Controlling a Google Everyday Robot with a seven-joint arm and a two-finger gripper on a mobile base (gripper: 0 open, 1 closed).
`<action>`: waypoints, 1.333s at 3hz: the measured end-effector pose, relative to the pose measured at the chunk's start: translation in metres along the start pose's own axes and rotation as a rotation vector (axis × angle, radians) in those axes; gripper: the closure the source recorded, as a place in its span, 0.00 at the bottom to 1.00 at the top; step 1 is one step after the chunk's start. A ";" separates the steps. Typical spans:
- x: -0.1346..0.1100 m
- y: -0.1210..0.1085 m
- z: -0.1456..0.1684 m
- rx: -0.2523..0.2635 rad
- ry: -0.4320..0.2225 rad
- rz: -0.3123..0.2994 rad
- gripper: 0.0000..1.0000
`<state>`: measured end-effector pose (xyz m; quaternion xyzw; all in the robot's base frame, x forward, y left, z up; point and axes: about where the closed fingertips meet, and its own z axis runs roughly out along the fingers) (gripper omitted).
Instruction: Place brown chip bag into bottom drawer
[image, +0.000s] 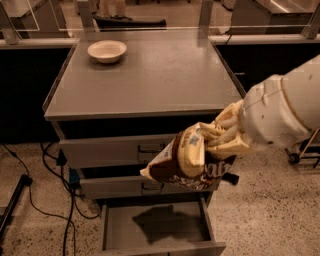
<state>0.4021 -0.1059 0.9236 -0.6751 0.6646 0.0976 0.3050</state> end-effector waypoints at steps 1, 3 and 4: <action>0.028 0.012 0.057 0.007 -0.012 -0.039 1.00; 0.054 0.027 0.094 -0.002 -0.051 -0.010 1.00; 0.092 0.046 0.157 -0.006 -0.104 0.061 1.00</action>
Offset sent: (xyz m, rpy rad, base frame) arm 0.0054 0.0069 -0.0569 0.0052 -0.0179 0.0293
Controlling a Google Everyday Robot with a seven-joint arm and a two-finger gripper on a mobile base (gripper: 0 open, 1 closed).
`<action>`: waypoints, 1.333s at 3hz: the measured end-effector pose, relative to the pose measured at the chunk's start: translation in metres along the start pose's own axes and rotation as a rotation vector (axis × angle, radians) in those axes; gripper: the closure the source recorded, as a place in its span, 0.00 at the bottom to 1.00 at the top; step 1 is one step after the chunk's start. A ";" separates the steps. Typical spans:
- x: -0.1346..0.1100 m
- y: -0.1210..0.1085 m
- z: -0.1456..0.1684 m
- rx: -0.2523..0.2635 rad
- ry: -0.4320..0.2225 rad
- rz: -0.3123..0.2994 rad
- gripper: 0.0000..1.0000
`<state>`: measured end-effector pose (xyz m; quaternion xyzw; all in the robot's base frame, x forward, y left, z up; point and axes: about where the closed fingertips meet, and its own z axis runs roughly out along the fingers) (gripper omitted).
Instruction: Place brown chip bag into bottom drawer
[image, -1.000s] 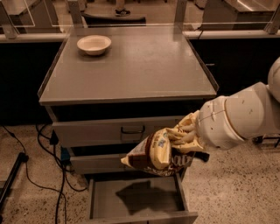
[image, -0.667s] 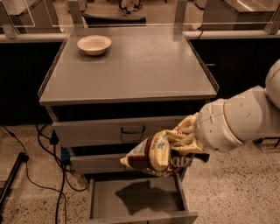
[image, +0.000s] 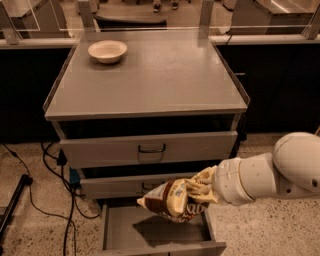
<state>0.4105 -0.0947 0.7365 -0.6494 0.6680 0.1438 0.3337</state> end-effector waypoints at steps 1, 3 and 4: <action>0.023 0.007 0.039 0.010 -0.025 0.021 1.00; 0.049 0.011 0.083 0.051 -0.032 0.016 1.00; 0.054 0.013 0.088 0.052 -0.012 0.005 1.00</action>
Offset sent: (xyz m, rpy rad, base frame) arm 0.0201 0.0247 -0.1520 0.0621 -0.0584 -0.0497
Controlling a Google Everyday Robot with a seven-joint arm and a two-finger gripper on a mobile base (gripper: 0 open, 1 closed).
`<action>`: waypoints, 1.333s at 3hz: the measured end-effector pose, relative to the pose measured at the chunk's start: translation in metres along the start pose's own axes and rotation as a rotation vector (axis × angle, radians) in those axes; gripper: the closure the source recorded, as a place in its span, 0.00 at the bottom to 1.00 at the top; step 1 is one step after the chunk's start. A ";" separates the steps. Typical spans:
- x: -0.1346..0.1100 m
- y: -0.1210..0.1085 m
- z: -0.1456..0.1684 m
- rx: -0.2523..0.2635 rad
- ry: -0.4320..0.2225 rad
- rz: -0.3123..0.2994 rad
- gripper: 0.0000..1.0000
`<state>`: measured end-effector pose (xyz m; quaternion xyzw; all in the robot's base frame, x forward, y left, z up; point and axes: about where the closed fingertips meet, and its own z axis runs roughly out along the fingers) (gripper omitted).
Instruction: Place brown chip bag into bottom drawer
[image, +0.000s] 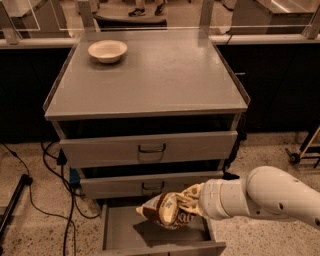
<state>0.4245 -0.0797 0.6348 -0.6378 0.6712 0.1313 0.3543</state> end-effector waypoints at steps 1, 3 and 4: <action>0.027 0.008 0.017 0.014 0.043 0.012 1.00; 0.089 0.019 0.078 0.063 0.076 0.056 1.00; 0.106 0.022 0.102 0.079 0.062 0.063 1.00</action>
Offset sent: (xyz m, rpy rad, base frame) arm 0.0098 -0.0246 -0.1211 -0.0892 0.0234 -0.1215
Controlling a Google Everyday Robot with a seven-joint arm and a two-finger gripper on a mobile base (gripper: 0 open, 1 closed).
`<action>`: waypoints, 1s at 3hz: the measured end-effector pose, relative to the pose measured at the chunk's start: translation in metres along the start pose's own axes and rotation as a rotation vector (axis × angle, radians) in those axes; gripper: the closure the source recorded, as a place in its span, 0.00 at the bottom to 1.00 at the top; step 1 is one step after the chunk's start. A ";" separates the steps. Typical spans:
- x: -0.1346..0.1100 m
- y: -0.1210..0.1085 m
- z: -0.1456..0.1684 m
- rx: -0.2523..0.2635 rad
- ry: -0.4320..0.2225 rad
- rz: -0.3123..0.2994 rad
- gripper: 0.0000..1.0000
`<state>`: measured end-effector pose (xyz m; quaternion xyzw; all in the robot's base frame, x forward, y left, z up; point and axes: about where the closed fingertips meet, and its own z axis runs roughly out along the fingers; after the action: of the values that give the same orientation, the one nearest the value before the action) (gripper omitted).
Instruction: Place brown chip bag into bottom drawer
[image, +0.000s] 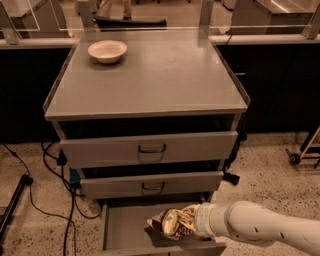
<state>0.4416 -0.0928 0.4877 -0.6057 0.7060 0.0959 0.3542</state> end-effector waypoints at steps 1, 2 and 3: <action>0.019 0.010 0.036 0.030 -0.027 0.000 1.00; 0.019 0.010 0.037 0.030 -0.027 0.000 1.00; 0.031 0.005 0.043 0.082 -0.003 -0.006 1.00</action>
Offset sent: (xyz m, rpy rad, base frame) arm 0.0059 0.0054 -0.0287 0.0148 -0.0342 -0.0055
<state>0.4535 -0.0919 0.4354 -0.5926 0.7070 0.0664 0.3802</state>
